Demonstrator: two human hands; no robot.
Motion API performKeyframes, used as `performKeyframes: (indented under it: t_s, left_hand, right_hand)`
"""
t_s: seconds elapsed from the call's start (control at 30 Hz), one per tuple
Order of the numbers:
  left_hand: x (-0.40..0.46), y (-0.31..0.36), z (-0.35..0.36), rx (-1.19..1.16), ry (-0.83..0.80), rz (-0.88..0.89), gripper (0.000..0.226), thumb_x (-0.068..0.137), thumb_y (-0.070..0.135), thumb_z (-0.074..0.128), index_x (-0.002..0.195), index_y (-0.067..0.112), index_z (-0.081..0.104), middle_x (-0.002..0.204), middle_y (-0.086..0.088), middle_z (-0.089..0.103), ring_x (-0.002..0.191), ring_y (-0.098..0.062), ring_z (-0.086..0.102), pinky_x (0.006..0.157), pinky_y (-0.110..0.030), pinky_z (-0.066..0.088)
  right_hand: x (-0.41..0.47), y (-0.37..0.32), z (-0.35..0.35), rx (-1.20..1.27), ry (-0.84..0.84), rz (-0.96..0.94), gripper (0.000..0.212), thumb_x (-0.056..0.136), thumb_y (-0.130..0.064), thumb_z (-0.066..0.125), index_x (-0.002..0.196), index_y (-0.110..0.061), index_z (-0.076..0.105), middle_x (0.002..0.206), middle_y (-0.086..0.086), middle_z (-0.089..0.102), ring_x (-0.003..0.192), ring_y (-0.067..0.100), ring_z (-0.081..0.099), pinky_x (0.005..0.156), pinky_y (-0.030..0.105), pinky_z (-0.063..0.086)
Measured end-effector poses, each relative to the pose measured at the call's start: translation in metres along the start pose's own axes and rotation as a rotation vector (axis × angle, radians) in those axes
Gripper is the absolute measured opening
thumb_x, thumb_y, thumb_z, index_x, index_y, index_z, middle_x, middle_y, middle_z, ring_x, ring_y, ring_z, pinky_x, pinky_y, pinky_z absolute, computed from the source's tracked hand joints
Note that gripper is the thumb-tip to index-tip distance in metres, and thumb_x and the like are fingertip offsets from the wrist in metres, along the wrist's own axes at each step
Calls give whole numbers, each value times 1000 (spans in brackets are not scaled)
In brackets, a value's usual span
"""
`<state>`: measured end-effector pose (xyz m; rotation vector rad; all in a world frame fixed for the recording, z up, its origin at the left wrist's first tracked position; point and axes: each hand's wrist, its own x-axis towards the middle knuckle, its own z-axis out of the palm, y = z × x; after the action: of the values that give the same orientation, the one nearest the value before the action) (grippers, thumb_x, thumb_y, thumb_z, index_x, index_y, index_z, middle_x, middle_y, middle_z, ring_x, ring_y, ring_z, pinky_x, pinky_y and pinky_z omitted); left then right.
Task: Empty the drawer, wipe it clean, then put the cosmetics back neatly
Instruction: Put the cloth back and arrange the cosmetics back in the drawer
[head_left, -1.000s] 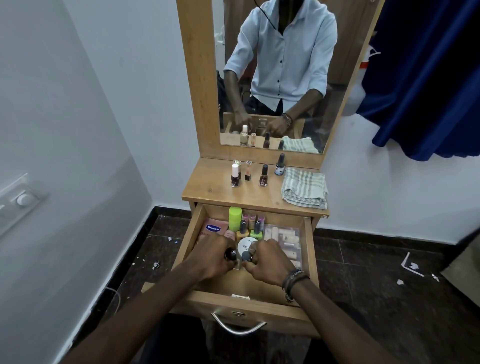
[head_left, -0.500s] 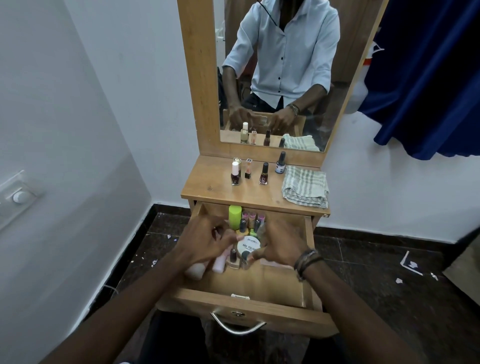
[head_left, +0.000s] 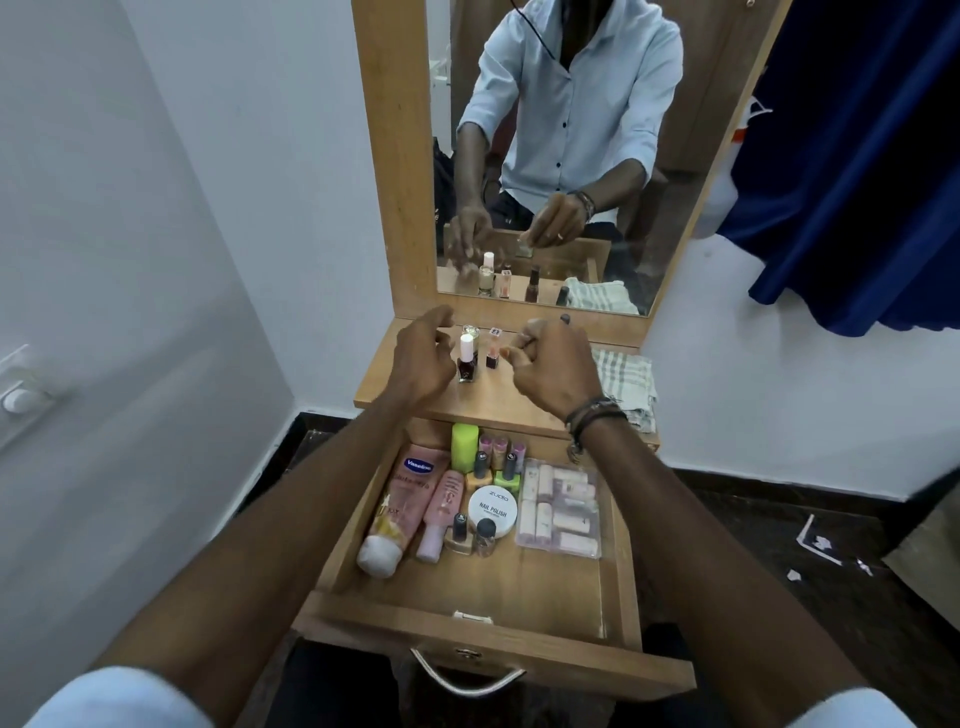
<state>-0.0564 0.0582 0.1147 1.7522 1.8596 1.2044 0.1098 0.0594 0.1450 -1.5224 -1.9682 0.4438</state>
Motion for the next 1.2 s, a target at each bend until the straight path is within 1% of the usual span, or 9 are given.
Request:
performKeyframes:
  t_s: [0.2,0.3,0.4,0.5,0.63,0.83,1.0,1.1,1.2]
  left_hand:
    - [26,-8,2,-77,-208,-11,71,76,-17,53,143,3,43,142,-19,49,125,-34,48,88,-32,47]
    - [33,-22,2,-106,-288,21,76,64,-5,45,140,4,47,135,-19,55,118,-33,52,80,-38,50]
    - [31,-25,3,-162,-324,112,80,55,-2,36,132,2,56,121,-13,66,110,-21,62,80,-28,48]
    - [24,-21,2,-205,-326,193,74,54,-9,35,116,17,66,108,2,70,95,5,61,76,-20,49]
    - [24,-25,3,-132,-285,217,51,62,-6,42,102,11,69,96,-3,74,97,-19,66,82,-39,54]
    - [21,-29,3,-114,-134,126,23,81,-4,58,96,9,71,91,-6,73,87,-21,67,81,-44,54]
    - [-3,-10,-27,-141,-94,216,1,85,14,72,85,13,73,80,5,75,75,-9,71,71,-29,57]
    - [-35,3,-51,-142,-203,257,4,81,16,76,85,14,75,78,7,74,72,-8,71,64,-21,57]
    - [-69,4,-61,-80,-283,255,16,73,18,84,87,16,75,77,10,73,69,-5,68,59,-15,53]
  right_hand:
    - [7,-28,20,-176,-19,-82,16,89,-22,68,97,-9,64,94,12,70,89,31,66,66,34,50]
    - [9,-32,29,-218,-37,-73,23,87,-21,68,104,-8,61,104,17,67,98,38,64,68,35,45]
    - [10,-32,39,-199,-18,-43,27,87,-19,67,109,-8,59,110,17,65,100,39,63,72,38,49]
    - [11,-31,50,-163,13,-16,26,87,-16,65,111,-11,57,109,15,66,101,37,63,71,36,47]
    - [12,-27,59,-115,28,-13,26,88,-21,65,112,-14,58,103,12,69,97,36,65,68,32,42]
    - [4,-22,52,-86,50,-33,18,86,-23,66,99,-15,59,92,5,71,88,30,65,64,32,49]
    - [-26,-8,28,98,-13,-55,19,82,-26,76,95,-19,64,82,-6,71,70,12,69,63,35,61]
    - [-54,-1,6,163,-122,-75,25,83,-20,79,104,-20,64,81,-9,67,63,0,64,58,16,56]
    - [-80,11,-4,147,-243,-118,40,84,-18,78,121,-18,63,82,-9,72,61,-3,65,61,18,58]
